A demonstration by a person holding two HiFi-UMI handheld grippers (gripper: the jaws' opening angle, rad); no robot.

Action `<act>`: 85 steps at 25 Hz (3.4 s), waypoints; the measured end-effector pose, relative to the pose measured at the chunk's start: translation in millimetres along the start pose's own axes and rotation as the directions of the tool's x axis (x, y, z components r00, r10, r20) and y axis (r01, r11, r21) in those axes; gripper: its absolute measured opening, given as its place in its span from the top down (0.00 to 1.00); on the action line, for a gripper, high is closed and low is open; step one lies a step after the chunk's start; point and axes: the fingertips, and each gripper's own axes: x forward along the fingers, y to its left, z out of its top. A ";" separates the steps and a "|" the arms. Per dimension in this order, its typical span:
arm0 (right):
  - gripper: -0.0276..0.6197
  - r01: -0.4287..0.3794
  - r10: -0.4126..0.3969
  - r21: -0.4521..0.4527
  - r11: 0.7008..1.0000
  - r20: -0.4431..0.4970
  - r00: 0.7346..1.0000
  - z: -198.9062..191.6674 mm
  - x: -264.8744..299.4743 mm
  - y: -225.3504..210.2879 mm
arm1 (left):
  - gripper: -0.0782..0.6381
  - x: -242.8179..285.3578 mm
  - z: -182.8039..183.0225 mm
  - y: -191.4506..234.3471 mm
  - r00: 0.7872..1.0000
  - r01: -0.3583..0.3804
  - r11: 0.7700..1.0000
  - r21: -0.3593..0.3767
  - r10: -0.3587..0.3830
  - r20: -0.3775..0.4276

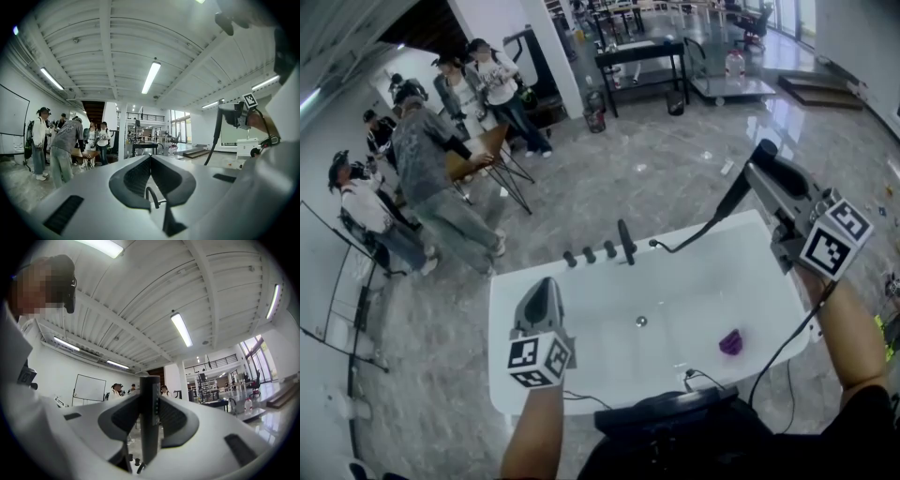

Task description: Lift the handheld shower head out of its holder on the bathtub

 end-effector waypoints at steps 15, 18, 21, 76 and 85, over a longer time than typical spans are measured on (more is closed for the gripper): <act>0.75 0.022 -0.022 -0.010 1.000 -0.010 1.000 -13.6 0.9 -12.2 | 0.88 2.8 -0.8 -3.8 1.000 -0.003 1.000 0.002 0.003 0.002; 0.75 0.036 -0.036 -0.011 0.999 -0.013 0.999 -19.2 2.5 -16.7 | 0.88 2.2 -3.6 -2.1 1.000 -0.006 1.000 0.003 0.006 0.000; 0.75 0.039 -0.039 -0.008 0.999 -0.018 0.999 -23.0 3.0 -18.3 | 0.88 0.5 -4.7 0.6 1.000 -0.013 1.000 0.001 0.013 0.000; 0.75 0.057 -0.057 -0.012 0.998 -0.011 0.998 -23.3 -33.1 6.2 | 0.88 -26.1 3.3 -39.7 1.000 0.028 0.997 0.074 -0.028 -0.004; 0.75 0.056 -0.057 -0.008 0.998 -0.018 0.998 -24.8 -41.4 10.2 | 0.88 -37.5 -11.2 -38.9 1.000 0.017 0.999 0.041 -0.016 -0.026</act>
